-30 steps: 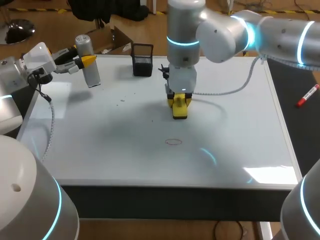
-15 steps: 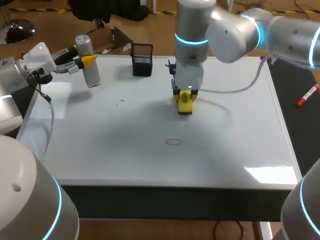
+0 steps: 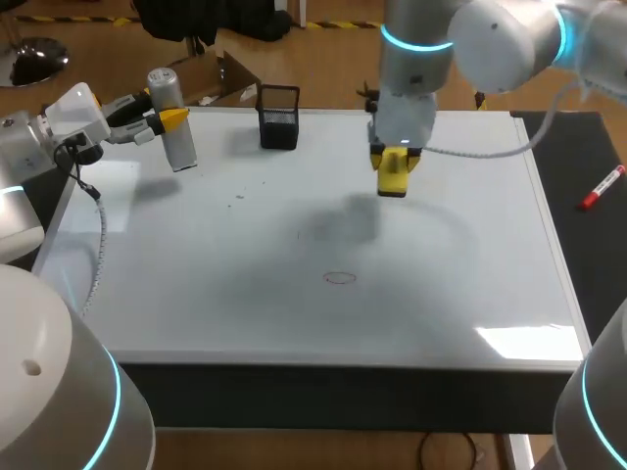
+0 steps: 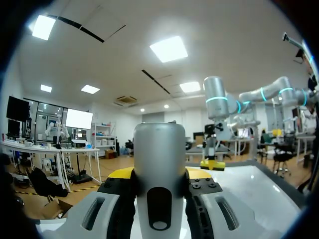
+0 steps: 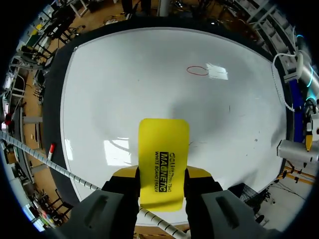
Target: Pick up the inspection probe, press it on each red-marked spot on the whiteboard one by one, put down the probe, pick up the eraser, and wipe off all the red marks.
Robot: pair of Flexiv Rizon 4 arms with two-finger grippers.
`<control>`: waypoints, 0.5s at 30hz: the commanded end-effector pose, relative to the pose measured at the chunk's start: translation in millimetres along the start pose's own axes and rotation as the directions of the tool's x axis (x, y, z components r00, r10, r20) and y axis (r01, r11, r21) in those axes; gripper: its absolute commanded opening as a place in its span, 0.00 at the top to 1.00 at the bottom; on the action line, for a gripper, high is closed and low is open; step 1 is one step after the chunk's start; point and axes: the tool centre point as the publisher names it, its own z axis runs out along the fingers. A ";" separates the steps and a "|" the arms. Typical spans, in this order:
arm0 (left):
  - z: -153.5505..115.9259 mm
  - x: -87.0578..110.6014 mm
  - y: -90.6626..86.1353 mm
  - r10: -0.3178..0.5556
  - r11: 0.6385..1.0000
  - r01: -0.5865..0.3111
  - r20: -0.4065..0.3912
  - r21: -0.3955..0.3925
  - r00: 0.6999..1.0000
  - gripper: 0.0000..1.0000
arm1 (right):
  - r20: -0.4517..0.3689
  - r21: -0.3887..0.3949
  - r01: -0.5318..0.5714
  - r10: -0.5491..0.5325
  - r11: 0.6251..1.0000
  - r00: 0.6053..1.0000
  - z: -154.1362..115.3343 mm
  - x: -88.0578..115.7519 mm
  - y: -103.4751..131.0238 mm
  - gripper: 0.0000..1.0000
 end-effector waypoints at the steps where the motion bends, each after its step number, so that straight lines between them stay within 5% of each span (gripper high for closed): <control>1: 0.1 0.7 -0.6 0.002 1.000 -0.002 0.002 0.002 1.000 1.00 | 0.019 -0.002 -0.034 0.034 0.999 0.999 -2.5 32.3 -4.8 1.00; 15: 0.1 0.7 -0.6 0.002 1.000 -0.002 0.002 0.002 1.000 1.00 | -0.012 -0.032 -0.239 0.239 0.970 0.971 10.3 121.7 -40.6 1.00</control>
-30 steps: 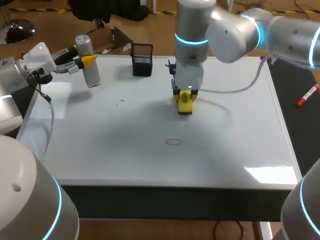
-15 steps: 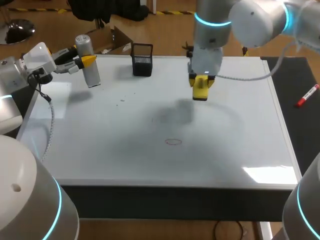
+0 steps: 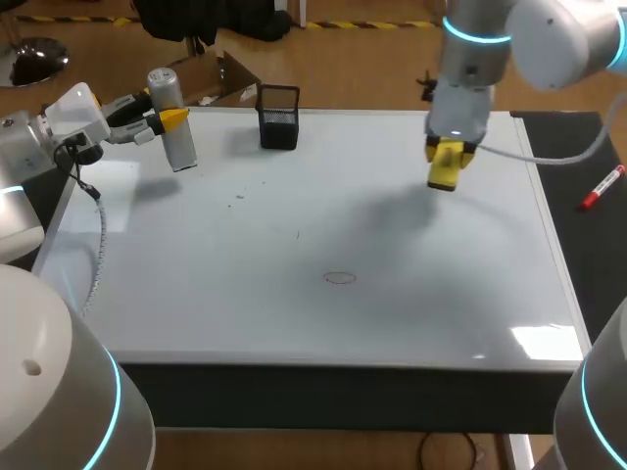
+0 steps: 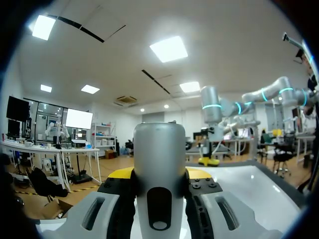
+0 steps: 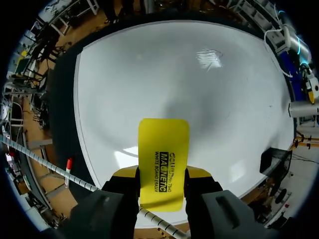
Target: Pick up the inspection probe, press it on each red-marked spot on the whiteboard one by one, put down the probe, pick up the eraser, and wipe off all the red marks.
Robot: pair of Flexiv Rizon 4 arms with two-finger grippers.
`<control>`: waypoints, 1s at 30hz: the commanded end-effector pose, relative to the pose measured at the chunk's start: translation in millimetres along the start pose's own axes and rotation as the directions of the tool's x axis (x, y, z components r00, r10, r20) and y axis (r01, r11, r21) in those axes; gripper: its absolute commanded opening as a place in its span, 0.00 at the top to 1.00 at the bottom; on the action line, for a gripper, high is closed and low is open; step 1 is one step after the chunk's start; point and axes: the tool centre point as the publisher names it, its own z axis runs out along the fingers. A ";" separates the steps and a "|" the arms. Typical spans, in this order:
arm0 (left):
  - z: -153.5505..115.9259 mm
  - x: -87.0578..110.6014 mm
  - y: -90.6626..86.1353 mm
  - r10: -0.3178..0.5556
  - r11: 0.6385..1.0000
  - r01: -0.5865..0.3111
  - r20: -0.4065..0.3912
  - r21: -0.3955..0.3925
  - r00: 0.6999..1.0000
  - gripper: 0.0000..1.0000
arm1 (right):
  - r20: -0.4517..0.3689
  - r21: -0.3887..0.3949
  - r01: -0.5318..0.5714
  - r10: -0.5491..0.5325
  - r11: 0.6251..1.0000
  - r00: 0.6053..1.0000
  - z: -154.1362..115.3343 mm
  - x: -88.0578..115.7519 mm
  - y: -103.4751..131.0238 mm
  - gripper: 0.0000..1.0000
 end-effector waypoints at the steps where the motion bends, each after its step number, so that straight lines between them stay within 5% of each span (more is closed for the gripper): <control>1: 0.1 0.6 -0.6 0.002 1.000 -0.002 0.003 0.002 1.000 1.00 | -0.003 -0.020 -0.043 0.043 0.999 0.999 7.7 26.2 -20.2 1.00; 14: 0.1 0.6 -0.6 0.002 1.000 -0.002 0.003 0.002 1.000 1.00 | -0.030 -0.008 -0.139 0.139 0.990 0.990 25.2 53.1 -67.1 1.00; 30: 0.1 0.6 -0.6 0.002 1.000 -0.002 0.003 0.002 1.000 1.00 | -0.034 0.013 -0.163 0.164 0.986 0.986 17.5 57.2 -70.6 1.00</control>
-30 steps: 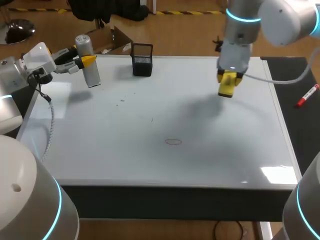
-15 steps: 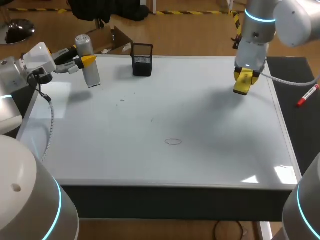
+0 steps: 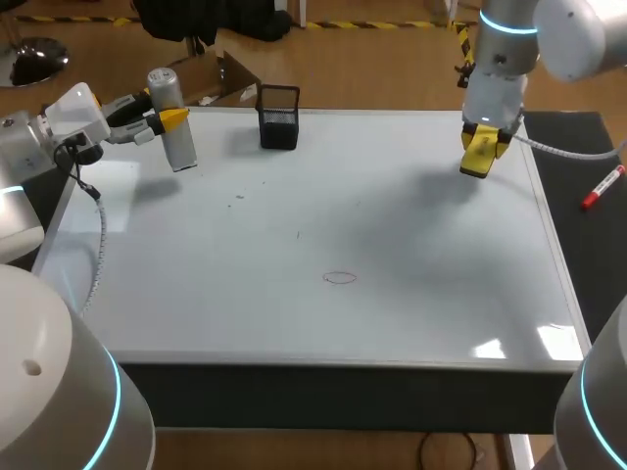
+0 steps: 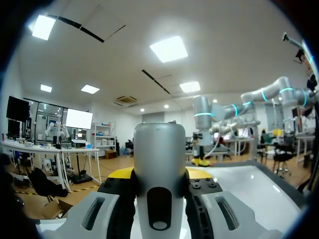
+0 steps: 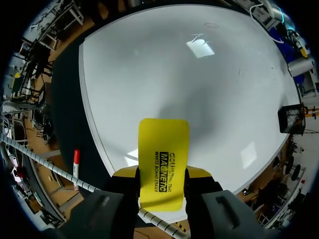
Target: Pick up the inspection probe, press it on each red-marked spot on the whiteboard one by one, put down the probe, pick up the eraser, and wipe off all the red marks.
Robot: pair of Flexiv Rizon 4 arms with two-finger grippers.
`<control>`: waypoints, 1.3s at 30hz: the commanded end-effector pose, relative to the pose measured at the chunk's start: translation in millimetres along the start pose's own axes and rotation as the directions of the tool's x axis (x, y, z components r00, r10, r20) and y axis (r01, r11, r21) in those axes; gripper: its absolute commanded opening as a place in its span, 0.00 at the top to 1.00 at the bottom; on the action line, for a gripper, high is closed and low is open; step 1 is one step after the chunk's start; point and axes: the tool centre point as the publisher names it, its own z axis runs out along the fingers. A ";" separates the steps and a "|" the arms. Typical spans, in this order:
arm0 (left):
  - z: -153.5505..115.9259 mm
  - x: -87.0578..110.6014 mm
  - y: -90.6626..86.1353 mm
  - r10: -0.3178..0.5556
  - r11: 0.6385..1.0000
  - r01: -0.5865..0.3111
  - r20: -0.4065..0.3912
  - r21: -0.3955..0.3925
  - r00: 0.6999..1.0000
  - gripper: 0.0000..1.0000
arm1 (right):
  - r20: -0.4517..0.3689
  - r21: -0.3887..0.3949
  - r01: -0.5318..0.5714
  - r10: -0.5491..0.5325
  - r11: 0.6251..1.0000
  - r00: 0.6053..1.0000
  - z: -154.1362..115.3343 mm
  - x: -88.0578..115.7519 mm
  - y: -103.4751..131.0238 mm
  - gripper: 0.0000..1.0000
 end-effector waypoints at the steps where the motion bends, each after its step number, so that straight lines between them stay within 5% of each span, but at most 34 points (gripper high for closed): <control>1: 0.1 0.6 -0.6 0.002 1.000 -0.002 0.003 0.002 1.000 1.00 | -0.002 0.002 0.002 -0.002 1.000 1.000 -1.5 1.1 0.2 1.00; 12: 0.1 0.6 -0.6 0.002 1.000 -0.002 0.003 0.002 1.000 1.00 | -0.002 0.002 0.002 -0.002 1.000 1.000 -1.5 1.1 0.2 1.00; 22: 31.5 92.0 -2.0 0.076 0.997 -0.072 -0.188 0.029 0.979 1.00 | -0.002 0.002 0.002 -0.002 1.000 1.000 -1.5 1.1 0.2 1.00; 33: 71.1 195.8 22.9 -0.012 1.000 0.016 -0.355 0.008 0.935 1.00 | -0.002 0.002 0.002 -0.002 1.000 1.000 -1.5 1.1 0.2 1.00; 39: 86.2 234.0 31.2 -0.055 0.998 0.061 -0.406 0.002 0.912 1.00 | -0.002 0.002 0.002 -0.002 1.000 1.000 -1.5 1.1 0.2 1.00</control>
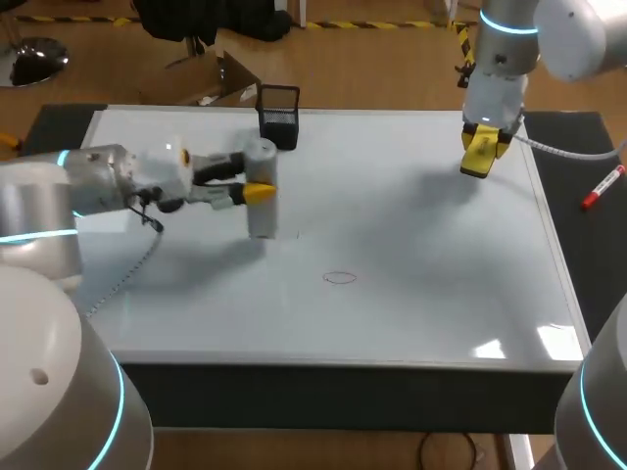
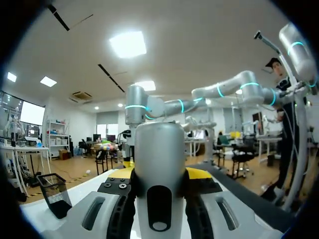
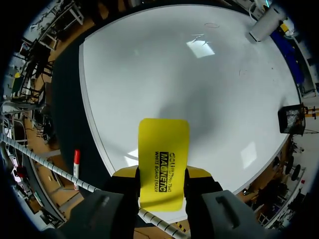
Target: Pick up the inspection probe, press it on each red-marked spot on the whiteboard one by one, put down the probe, pick up the eraser, and wipe off all the red marks.
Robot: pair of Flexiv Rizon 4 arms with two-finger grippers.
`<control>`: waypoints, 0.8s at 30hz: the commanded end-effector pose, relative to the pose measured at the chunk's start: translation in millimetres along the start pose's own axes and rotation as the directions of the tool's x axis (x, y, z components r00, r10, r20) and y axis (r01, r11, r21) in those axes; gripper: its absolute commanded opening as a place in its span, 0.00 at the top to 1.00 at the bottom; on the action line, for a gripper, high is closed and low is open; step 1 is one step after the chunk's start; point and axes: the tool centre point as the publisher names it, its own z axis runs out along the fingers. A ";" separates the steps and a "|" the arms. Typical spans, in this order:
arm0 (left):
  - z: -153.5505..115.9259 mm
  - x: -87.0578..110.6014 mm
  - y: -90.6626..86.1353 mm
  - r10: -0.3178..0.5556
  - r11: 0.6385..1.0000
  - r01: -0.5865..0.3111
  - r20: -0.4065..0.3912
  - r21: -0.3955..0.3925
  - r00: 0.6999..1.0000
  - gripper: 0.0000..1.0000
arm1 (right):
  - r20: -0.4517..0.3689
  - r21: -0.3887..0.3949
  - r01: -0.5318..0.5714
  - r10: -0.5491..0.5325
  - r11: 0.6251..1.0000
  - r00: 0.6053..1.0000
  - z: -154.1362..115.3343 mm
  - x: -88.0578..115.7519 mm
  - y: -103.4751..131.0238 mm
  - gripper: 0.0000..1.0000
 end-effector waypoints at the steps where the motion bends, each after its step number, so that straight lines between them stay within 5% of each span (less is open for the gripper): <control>1: 20.3 11.9 6.8 -0.024 1.000 0.024 0.000 0.021 1.000 1.00 | -0.002 0.001 0.001 -0.001 1.000 1.000 -0.9 0.6 -0.3 1.00; 24: 93.1 73.5 26.7 -0.077 0.996 0.084 -0.207 0.027 0.975 1.00 | -0.002 0.001 0.001 -0.001 1.000 1.000 -0.9 0.6 -0.3 1.00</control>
